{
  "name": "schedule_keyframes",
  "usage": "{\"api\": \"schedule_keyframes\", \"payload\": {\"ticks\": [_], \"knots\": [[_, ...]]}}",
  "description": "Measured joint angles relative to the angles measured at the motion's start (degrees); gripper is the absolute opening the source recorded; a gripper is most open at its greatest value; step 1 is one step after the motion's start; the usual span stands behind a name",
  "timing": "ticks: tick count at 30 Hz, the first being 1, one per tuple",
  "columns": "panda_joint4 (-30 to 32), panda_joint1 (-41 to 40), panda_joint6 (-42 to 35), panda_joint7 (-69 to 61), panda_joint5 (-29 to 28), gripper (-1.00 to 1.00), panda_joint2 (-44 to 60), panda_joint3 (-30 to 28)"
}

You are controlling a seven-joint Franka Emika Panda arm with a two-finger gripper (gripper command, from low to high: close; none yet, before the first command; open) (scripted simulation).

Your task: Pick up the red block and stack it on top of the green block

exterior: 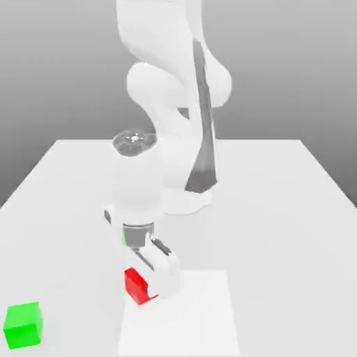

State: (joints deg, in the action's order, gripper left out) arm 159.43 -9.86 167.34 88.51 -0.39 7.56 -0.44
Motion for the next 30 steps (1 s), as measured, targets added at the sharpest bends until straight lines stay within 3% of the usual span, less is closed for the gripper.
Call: {"api": "schedule_keyframes", "payload": {"ticks": [6,14,21,25,26,30], "knots": [[-0.5,-0.1,-7.7,-1.3,-0.4,-1.0,-7.0,-0.4],[-13.0,-7.5,-14.8,-13.1,-1.2,-1.0,-1.7,-4.0],[-24.5,-13.4,-20.8,-26.9,2.2,-1.0,4.0,-5.6],[-26.6,-15.2,-16.2,-29.9,4.0,-1.0,10.9,-4.8],[-26.8,-15.6,-14.5,-30.1,4.2,1.0,12.7,-4.5],[-26.8,-15.6,-14.5,-30.1,4.2,1.0,12.7,-4.5]]}}
